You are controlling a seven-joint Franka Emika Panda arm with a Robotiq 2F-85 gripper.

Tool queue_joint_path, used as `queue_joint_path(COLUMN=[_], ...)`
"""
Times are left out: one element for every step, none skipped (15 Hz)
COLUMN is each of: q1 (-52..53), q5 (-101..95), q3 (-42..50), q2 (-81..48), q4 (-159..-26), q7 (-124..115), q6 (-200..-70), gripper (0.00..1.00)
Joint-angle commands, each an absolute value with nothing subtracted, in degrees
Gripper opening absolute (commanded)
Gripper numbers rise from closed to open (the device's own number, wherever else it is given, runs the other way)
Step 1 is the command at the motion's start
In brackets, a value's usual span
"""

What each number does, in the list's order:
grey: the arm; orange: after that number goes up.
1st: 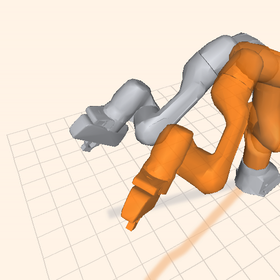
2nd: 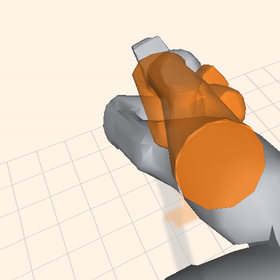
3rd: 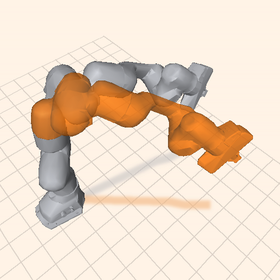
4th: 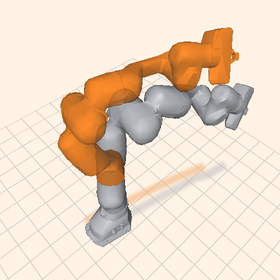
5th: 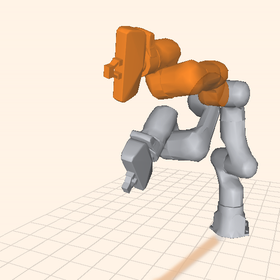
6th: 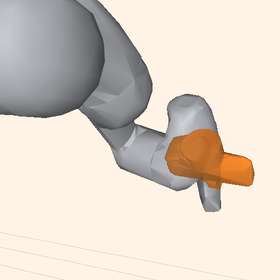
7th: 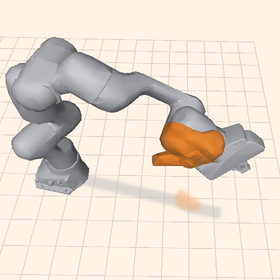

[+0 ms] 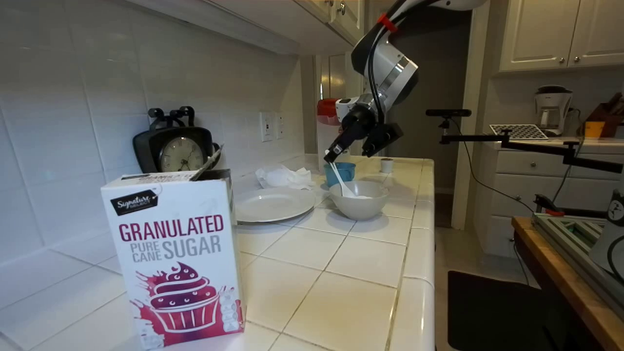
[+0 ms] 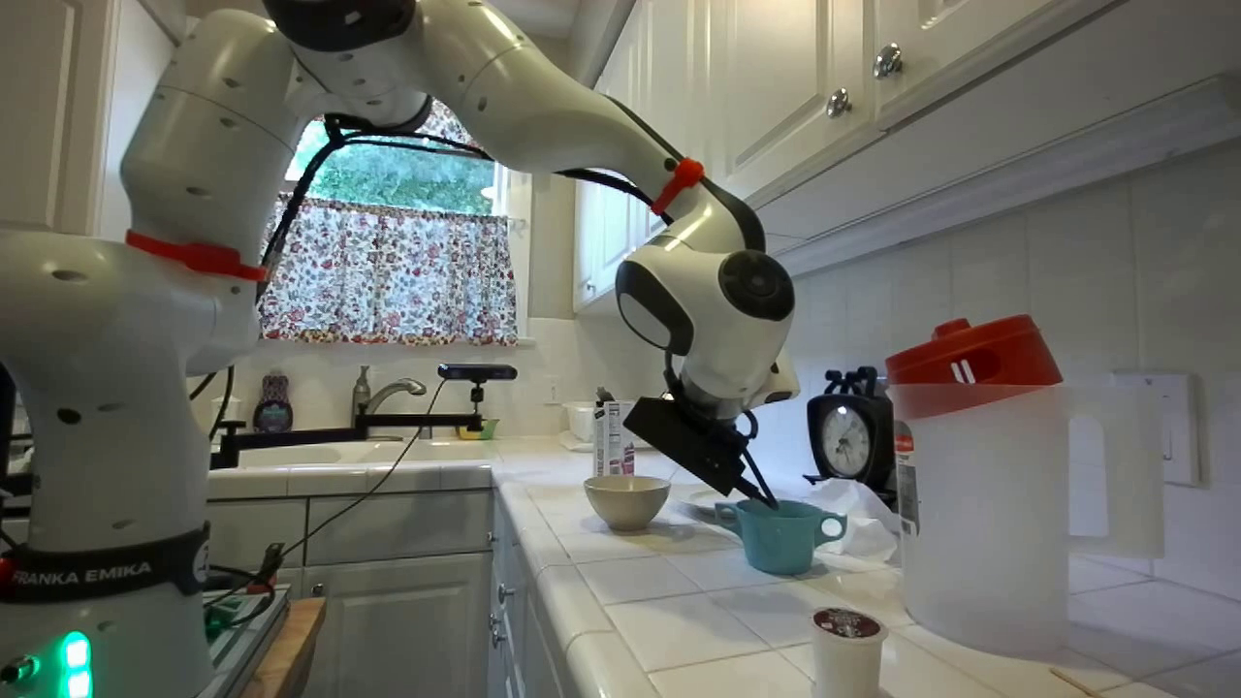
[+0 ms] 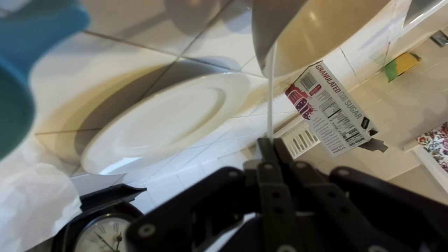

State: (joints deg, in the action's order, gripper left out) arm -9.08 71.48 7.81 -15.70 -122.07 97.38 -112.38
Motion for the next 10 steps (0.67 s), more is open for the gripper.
queue_joint_path(q1=[-9.6, -9.7, -9.7, -9.8, -9.9, -9.9, -10.0, -10.0, -10.1, -10.1], q5=[71.2, 71.2, 71.2, 71.1, 71.3, 71.1, 71.2, 71.2, 71.2, 71.1], q3=[7.7, 7.7, 7.8, 7.8, 7.8, 7.9, 7.9, 8.0, 8.0, 8.1], q2=[-16.2, -16.3, -16.4, -16.6, -16.8, -16.9, -17.0, -17.1, -17.2, -17.3], q4=[-122.3, -122.4, -122.4, -122.3, -122.2, -122.2, -122.2, -122.1, -122.0, -122.0], q7=[98.0, 98.1, 98.1, 98.0, 98.2, 98.1, 98.0, 98.0, 98.1, 97.9], q6=[-109.9, -109.3, -108.9, -108.4, -107.5, -107.1, -106.8, -106.4, -105.9, -105.7], gripper=[0.01, 0.01, 0.01, 0.01, 0.01, 0.01, 0.01, 0.01, 0.01, 0.01])
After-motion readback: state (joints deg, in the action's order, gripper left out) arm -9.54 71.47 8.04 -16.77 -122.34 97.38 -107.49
